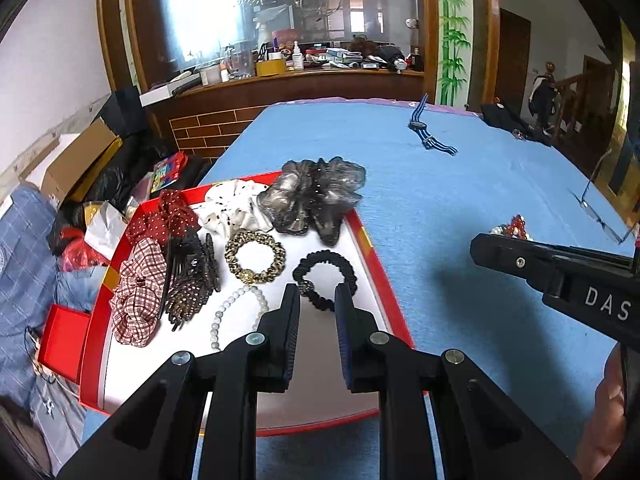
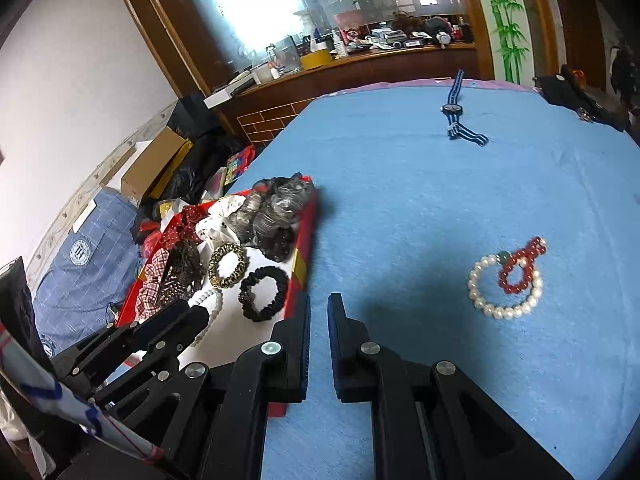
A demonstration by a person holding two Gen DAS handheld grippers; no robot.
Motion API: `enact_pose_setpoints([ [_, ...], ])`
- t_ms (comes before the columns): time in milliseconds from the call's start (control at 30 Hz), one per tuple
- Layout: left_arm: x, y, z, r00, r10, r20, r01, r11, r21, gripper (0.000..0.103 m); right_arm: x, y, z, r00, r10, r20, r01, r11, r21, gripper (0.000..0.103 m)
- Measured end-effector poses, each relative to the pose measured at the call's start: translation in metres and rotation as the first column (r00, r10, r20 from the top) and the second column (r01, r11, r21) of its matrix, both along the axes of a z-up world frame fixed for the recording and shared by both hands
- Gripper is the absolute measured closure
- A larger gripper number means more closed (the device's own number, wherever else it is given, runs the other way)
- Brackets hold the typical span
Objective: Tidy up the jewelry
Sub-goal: 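Move both grippers back toward the remaining pearl and red bead bracelets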
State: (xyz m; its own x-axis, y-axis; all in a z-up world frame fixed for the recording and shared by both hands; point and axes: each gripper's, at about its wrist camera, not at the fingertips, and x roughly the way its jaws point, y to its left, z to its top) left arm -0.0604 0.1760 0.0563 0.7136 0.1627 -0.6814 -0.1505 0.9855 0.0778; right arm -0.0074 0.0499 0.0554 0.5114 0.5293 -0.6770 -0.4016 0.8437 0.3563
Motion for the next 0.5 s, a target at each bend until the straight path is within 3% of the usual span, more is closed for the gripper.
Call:
enact_pose_setpoints([
  [500,-0.008,-0.028,0.006,0.999,-0.027,0.024,0.025,0.997,0.075,0.080,-0.006,-0.028,0.000,0.999,-0.040,-0.002,0.040,0.999,0.024,0.093],
])
